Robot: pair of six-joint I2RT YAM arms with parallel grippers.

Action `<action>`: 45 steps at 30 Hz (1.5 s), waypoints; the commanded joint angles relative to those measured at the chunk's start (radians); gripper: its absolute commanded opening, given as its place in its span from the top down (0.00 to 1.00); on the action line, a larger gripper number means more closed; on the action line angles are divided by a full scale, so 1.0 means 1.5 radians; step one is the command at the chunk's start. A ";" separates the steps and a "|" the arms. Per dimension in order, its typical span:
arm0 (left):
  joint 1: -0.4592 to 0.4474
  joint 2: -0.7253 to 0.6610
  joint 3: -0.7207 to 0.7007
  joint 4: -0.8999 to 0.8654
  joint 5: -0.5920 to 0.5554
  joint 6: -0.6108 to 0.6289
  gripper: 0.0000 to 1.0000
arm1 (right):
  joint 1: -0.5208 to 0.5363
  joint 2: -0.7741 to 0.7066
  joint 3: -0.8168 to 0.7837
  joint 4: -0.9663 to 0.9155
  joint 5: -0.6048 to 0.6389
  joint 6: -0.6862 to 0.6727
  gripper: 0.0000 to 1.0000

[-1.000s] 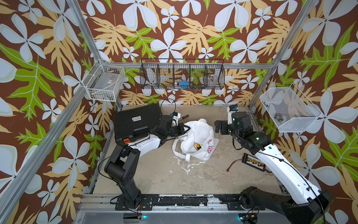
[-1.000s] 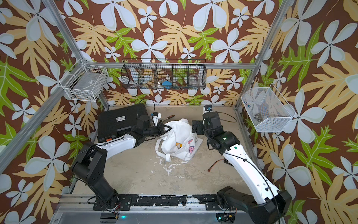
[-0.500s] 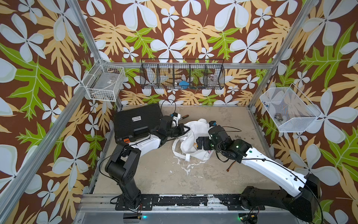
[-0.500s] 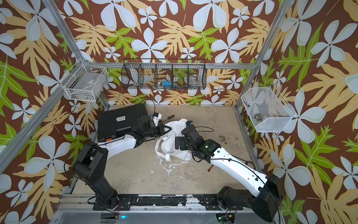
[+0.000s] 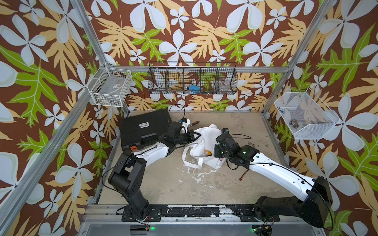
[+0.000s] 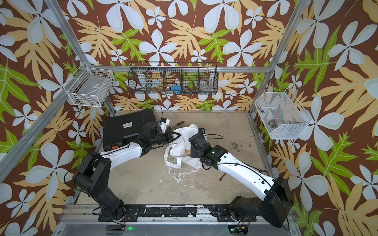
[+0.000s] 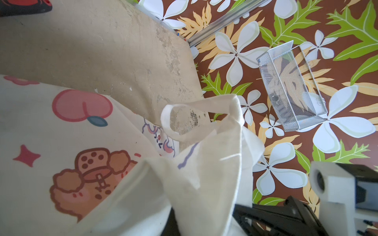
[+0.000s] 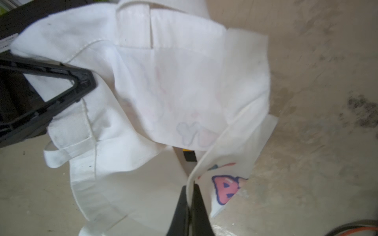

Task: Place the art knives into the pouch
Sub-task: Place the pouch at the center of the board.

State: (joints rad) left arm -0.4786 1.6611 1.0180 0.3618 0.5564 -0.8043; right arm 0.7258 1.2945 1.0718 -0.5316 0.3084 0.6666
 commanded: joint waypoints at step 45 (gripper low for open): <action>0.020 -0.078 0.216 -0.225 -0.072 0.087 1.00 | -0.184 -0.206 0.202 -0.061 -0.094 -0.214 1.00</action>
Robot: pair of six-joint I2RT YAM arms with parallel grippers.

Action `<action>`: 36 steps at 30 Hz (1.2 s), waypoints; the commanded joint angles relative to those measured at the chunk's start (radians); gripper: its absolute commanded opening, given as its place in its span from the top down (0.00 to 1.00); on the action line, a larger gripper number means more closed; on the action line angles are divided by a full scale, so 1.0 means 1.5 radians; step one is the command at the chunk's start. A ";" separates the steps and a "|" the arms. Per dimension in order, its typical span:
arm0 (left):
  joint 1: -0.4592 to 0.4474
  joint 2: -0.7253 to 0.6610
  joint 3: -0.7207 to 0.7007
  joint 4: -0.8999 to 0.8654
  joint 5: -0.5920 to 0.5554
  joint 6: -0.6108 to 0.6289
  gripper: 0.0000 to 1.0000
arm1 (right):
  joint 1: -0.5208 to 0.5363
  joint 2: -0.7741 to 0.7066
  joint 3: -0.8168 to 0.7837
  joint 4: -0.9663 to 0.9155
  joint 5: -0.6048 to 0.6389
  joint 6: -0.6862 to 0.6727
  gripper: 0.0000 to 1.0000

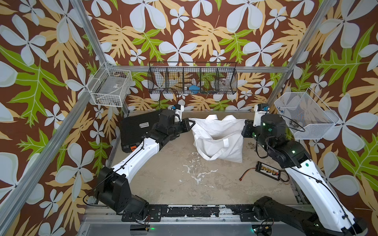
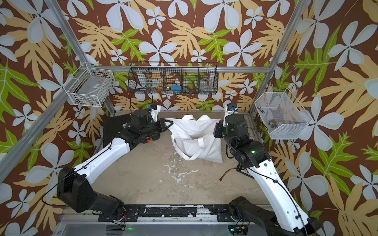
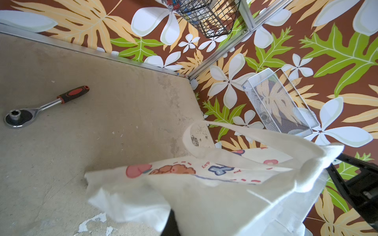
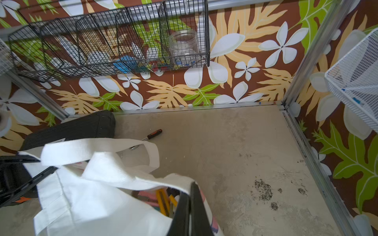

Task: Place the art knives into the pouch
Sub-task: Place the pouch at the center of the board.

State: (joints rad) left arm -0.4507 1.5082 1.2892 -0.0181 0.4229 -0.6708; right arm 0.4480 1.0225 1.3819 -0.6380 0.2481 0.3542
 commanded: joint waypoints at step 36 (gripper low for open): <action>0.047 0.263 0.187 0.225 0.250 -0.103 1.00 | -0.064 0.162 -0.063 0.264 -0.412 -0.054 0.00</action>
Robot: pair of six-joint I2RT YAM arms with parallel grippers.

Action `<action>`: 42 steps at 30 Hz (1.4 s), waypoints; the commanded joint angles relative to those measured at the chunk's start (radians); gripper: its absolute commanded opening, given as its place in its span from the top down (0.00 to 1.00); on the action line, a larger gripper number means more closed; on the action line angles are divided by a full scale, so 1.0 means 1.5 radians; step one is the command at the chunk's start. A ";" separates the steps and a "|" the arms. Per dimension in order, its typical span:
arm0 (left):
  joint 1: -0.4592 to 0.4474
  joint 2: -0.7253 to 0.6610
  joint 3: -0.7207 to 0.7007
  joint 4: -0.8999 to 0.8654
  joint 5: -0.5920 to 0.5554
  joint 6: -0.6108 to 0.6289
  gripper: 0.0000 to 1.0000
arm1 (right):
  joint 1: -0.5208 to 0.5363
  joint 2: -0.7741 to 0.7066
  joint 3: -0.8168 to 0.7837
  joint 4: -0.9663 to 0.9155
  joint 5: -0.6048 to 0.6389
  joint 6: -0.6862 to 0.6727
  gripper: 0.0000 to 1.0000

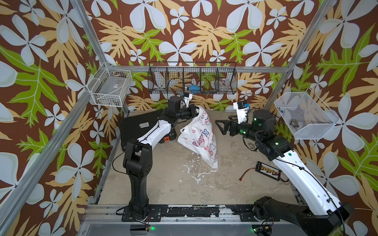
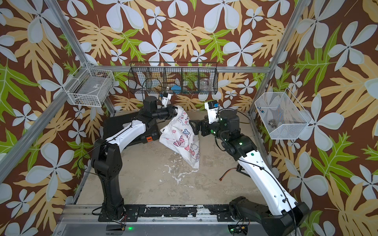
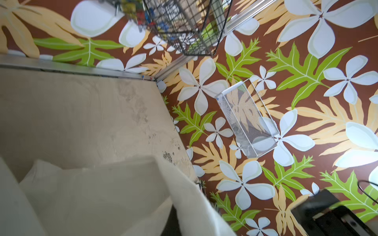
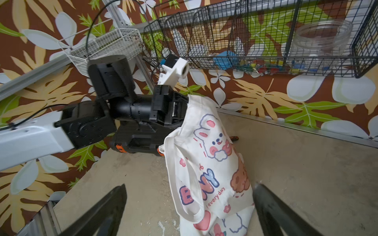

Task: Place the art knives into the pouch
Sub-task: Place the pouch at the center of the board.

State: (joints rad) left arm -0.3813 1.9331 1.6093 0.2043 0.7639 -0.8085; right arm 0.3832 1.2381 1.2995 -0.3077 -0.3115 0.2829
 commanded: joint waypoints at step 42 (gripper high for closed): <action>0.033 -0.048 0.058 -0.192 -0.148 0.121 0.64 | -0.083 0.318 -0.030 0.335 -0.264 -0.047 1.00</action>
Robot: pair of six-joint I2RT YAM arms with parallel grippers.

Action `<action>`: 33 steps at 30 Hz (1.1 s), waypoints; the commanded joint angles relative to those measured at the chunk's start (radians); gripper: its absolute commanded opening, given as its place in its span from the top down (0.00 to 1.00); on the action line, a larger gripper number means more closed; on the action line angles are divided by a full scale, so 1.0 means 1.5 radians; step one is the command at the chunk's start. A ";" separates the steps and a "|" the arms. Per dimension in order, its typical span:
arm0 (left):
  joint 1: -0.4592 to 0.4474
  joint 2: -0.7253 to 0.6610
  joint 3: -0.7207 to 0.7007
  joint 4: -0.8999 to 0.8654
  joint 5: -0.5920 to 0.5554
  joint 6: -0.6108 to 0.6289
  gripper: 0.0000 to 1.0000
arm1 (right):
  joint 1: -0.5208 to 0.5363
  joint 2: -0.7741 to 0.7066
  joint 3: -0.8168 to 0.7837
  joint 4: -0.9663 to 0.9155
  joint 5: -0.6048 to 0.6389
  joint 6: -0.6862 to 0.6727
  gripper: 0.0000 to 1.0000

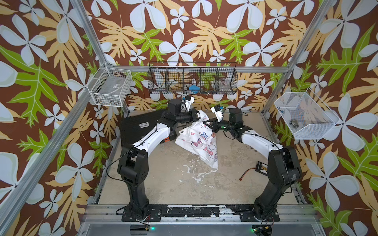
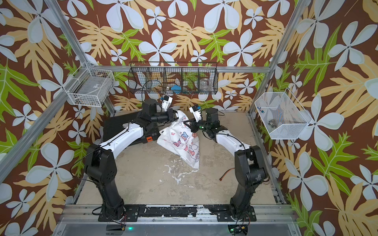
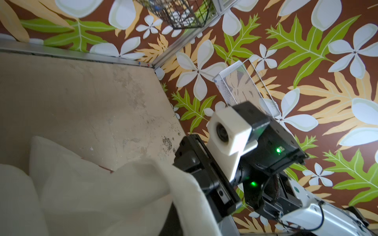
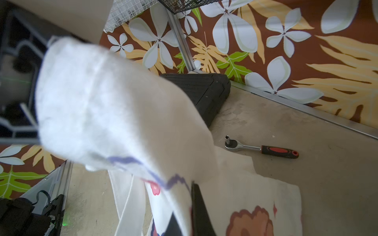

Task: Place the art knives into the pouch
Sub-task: Place the pouch at the center of the board.

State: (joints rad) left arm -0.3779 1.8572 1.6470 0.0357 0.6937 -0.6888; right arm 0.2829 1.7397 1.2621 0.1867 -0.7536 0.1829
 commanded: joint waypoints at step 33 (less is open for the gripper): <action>-0.019 -0.057 -0.553 0.436 -0.143 -0.082 0.29 | -0.068 -0.261 -0.158 -0.043 -0.024 0.201 1.00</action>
State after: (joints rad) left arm -0.4084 1.7454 0.8177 0.4904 0.4358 -0.7708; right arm 0.1795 1.3701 1.0229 0.0723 -0.7223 0.4667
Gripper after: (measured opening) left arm 0.699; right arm 0.049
